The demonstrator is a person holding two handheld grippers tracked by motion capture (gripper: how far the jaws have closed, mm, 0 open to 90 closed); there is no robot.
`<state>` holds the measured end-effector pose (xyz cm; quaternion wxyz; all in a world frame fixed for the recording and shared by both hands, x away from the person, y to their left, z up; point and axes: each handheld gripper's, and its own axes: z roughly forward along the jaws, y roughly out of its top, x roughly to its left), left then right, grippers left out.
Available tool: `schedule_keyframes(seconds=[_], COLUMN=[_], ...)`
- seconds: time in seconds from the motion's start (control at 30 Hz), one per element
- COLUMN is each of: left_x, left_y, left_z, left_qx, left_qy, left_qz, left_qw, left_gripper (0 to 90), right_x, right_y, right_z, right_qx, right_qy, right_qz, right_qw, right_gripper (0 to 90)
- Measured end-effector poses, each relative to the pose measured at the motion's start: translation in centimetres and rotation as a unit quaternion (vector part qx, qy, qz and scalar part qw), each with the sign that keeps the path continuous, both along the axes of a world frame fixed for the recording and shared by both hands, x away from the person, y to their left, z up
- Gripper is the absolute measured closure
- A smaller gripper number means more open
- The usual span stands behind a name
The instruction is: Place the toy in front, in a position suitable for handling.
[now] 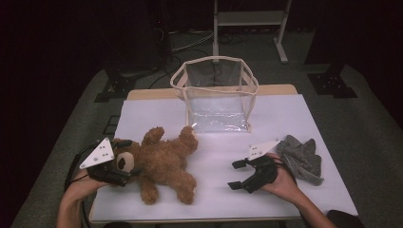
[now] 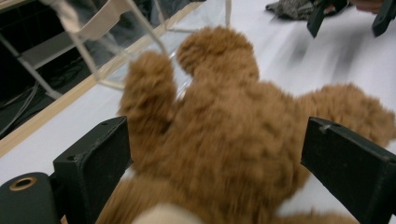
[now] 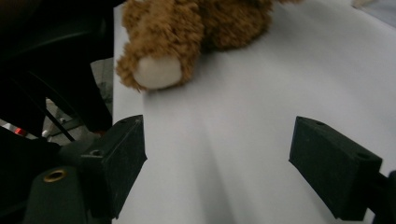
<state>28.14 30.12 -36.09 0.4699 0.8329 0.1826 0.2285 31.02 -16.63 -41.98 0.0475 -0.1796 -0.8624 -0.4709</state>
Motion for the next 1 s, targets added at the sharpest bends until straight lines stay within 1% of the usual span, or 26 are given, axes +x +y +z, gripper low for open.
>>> schedule_keyframes(seconds=[0.07, 0.1, 0.17, 0.2, 0.23, 0.27, 0.33, 0.43, 0.47, 0.5, 0.57, 0.6, 0.7, 0.77, 0.87, 1.0], left_x=[-0.1, -0.1, 0.0, 0.1, 0.1, 0.2, 0.5, 0.8, 0.9, 1.1, 1.6, 1.8, 2.7, 3.0, 3.3, 3.3], left_y=[0.8, 1.2, 2.1, 2.4, 2.7, 2.9, 3.3, 3.4, 3.4, 3.4, 3.3, 3.3, 3.2, 3.2, 3.3, 3.3], left_z=[-0.3, -0.5, -0.9, -1.2, -1.4, -1.7, -2.5, -3.2, -3.3, -3.5, -3.7, -3.8, -3.9, -4.0, -4.1, -4.1], left_qx=[0.0, 0.004, 0.006, 0.004, 0.003, 0.002, 0.01, 0.01, 0.009, 0.01, 0.01, 0.012, -0.002, -0.008, -0.013, -0.01], left_qy=[0.003, 0.005, 0.011, 0.014, 0.017, 0.022, 0.034, 0.027, 0.021, 0.015, 0.014, 0.01, 0.012, 0.01, 0.009, 0.009], left_qz=[0.007, 0.011, 0.023, 0.027, 0.03, 0.033, 0.04, 0.044, 0.05, 0.054, 0.062, 0.069, 0.074, 0.072, 0.07, 0.068], left_qw=[1.0, 0.9999, 0.9997, 0.9995, 0.9994, 0.9992, 0.9986, 0.9986, 0.9985, 0.9984, 0.9979, 0.9975, 0.9972, 0.9973, 0.9974, 0.9976], left_gripper=[7.6, 7.6, 7.6, 7.6, 7.6, 7.6, 7.6, 8.0, 9.6, 12.8, 15.8, 20.7, 24.1, 27.1, 29.8, 31.1], right_x=[0.2, 0.3, 0.5, 0.5, 0.6, 0.6, 0.5, 0.6, 0.6, 0.7, 0.9, 0.9, 1.1, 1.4, 1.8, 1.9], right_y=[1.0, 1.6, 2.7, 3.3, 4.2, 4.2, 5.0, 6.1, 6.4, 6.8, 7.3, 7.7, 8.7, 9.3, 10.1, 11.2], right_z=[0.3, 0.5, 0.7, 0.8, 1.0, 1.0, 1.1, 1.0, 0.9, 0.9, 0.9, 1.0, 1.2, 1.2, 1.0, 0.8], right_qx=[0.008, 0.011, 0.017, 0.018, 0.017, 0.017, 0.016, 0.012, 0.01, 0.012, 0.023, 0.024, 0.021, 0.018, 0.017, 0.015], right_qy=[0.0, -0.002, -0.001, 0.0, -0.005, -0.005, -0.005, -0.005, -0.004, -0.001, 0.01, 0.009, 0.001, -0.004, 0.001, 0.004], right_qz=[0.012, 0.017, 0.028, 0.033, 0.044, 0.044, 0.052, 0.062, 0.065, 0.065, 0.066, 0.066, 0.064, 0.06, 0.056, 0.058], right_qw=[0.9999, 0.9998, 0.9995, 0.9993, 0.9989, 0.9989, 0.9985, 0.998, 0.9978, 0.9978, 0.9975, 0.9975, 0.9978, 0.998, 0.9983, 0.9982], right_gripper=[17.1, 17.1, 17.1, 17.1, 17.1, 17.1, 17.1, 17.1, 17.1, 17.1, 17.1, 17.1, 17.1, 17.1, 17.1, 17.1])
